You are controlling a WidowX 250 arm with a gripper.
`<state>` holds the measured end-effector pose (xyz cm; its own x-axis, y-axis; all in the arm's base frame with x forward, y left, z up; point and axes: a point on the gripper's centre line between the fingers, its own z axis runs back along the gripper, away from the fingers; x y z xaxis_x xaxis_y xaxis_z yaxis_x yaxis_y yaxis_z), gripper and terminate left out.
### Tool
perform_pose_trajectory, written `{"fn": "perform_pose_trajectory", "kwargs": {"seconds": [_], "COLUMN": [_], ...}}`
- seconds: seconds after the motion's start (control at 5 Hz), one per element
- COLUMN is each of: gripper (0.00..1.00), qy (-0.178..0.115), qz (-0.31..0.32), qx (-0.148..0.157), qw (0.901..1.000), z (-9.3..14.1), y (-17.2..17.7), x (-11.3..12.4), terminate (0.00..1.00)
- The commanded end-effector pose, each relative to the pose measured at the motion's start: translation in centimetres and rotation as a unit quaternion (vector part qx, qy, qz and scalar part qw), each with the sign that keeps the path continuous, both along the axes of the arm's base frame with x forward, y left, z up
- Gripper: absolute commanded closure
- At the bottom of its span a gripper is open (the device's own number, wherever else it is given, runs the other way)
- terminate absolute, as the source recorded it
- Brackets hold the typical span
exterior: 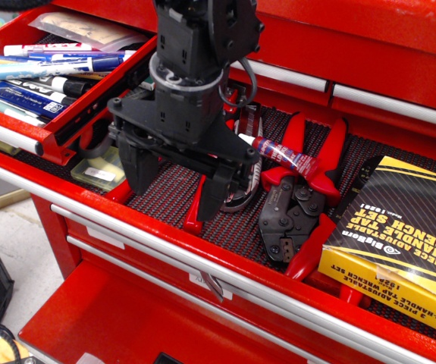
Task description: Pick up glue and put into drawer
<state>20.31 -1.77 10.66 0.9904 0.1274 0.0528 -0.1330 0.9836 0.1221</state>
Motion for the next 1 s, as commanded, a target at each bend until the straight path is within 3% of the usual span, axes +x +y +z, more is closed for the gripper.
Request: {"fn": "perform_pose_trajectory", "kwargs": {"seconds": [0.0,0.2,0.4,0.6,0.8], "gripper": [0.0,0.0,0.0,0.0,0.0], "qy": [0.0,0.013,-0.007,-0.036,-0.087], "qz": [0.0,0.053,0.074,0.141,0.262], "qx": [0.0,0.017,0.027,-0.004,-0.017], "qw": [1.0,0.9984,0.9969,0.9894,0.961], "z": [0.0,0.3,0.1,-0.5,-1.0], "y": [0.0,-0.5,-0.7,-1.1,-2.0], "x": [0.0,2.8,4.9,7.3,9.6], "terminate": [0.0,0.0,0.0,0.0,0.0]}}
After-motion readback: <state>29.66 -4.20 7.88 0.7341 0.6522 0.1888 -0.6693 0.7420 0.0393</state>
